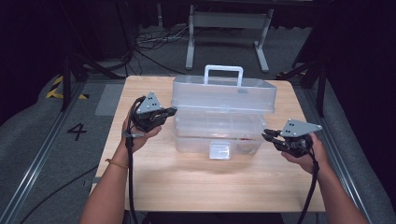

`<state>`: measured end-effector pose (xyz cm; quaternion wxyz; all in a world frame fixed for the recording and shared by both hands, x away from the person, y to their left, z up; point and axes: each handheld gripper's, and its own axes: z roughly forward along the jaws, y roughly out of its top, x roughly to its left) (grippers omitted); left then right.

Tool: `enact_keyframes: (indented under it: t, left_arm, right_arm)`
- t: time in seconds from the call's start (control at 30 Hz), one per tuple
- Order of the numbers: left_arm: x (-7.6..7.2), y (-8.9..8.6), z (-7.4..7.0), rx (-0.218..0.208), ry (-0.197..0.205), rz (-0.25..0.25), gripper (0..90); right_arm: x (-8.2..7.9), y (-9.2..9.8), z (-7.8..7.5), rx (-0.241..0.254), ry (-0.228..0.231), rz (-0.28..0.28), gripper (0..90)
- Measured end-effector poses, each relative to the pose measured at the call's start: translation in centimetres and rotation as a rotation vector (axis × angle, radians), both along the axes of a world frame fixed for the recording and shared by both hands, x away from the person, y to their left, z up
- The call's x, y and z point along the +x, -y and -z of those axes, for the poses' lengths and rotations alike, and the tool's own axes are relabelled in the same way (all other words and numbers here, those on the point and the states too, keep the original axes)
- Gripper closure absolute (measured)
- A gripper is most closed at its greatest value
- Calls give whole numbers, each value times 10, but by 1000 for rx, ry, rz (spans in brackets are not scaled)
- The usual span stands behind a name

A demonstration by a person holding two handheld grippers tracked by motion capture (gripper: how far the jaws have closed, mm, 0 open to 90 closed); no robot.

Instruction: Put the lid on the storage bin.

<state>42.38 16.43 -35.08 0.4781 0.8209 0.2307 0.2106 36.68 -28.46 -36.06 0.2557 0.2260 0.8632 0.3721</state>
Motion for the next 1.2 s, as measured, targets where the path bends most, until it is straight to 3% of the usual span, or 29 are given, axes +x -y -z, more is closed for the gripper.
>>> enact_keyframes:
  t: [0.27,0.5,1.2]
  left_arm:
    - [-4,0,7,8,-20,2,900]
    - [-11,2,13,45,-21,-27,900]
    - [-21,-1,27,84,-44,-21,900]
  right_arm:
    - [-2,13,6,16,-9,28,785]
    - [1,25,18,22,-37,61,783]
    - [5,18,30,11,-53,66,760]
